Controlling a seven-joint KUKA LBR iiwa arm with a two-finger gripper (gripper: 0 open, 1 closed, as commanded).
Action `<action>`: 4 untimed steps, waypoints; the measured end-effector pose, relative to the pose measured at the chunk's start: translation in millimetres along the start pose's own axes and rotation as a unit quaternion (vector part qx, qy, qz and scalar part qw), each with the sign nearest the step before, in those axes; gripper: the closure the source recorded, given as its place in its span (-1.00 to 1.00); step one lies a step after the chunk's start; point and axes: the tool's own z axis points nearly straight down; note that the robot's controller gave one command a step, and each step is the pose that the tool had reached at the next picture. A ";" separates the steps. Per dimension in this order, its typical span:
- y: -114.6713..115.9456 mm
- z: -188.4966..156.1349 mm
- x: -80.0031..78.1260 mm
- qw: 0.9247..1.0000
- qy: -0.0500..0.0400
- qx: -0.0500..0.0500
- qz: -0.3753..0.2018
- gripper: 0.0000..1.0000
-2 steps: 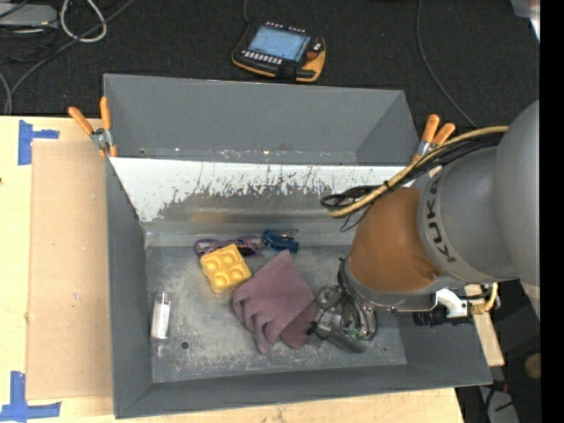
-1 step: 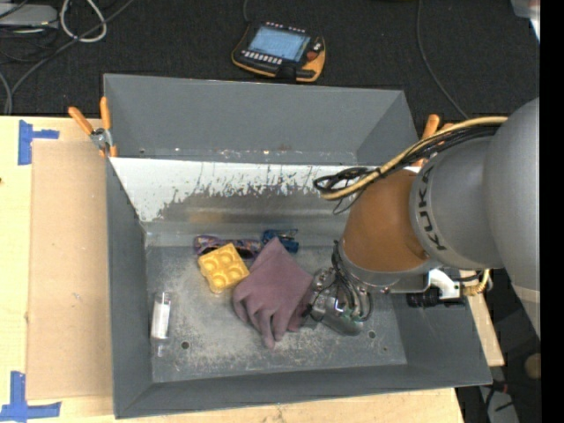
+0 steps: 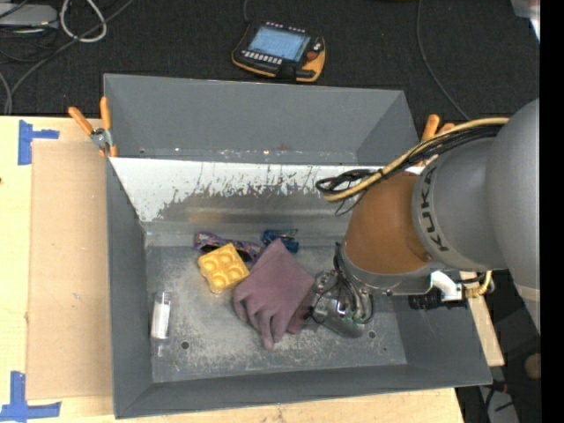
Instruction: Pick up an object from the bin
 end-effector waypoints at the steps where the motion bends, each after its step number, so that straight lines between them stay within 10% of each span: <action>1: -21.1 0.8 26.3 0.994 0.001 0.000 -0.107 1.00; 2: -4.7 0.1 -0.1 1.000 -0.001 0.000 -0.002 1.00; 3: -26.9 1.1 28.0 0.996 0.005 0.001 -0.094 1.00; 4: -17.7 -1.9 -6.9 1.000 -0.001 0.000 -0.026 1.00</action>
Offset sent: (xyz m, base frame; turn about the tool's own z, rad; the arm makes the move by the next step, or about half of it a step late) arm -0.0027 -0.0046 0.0001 -0.0031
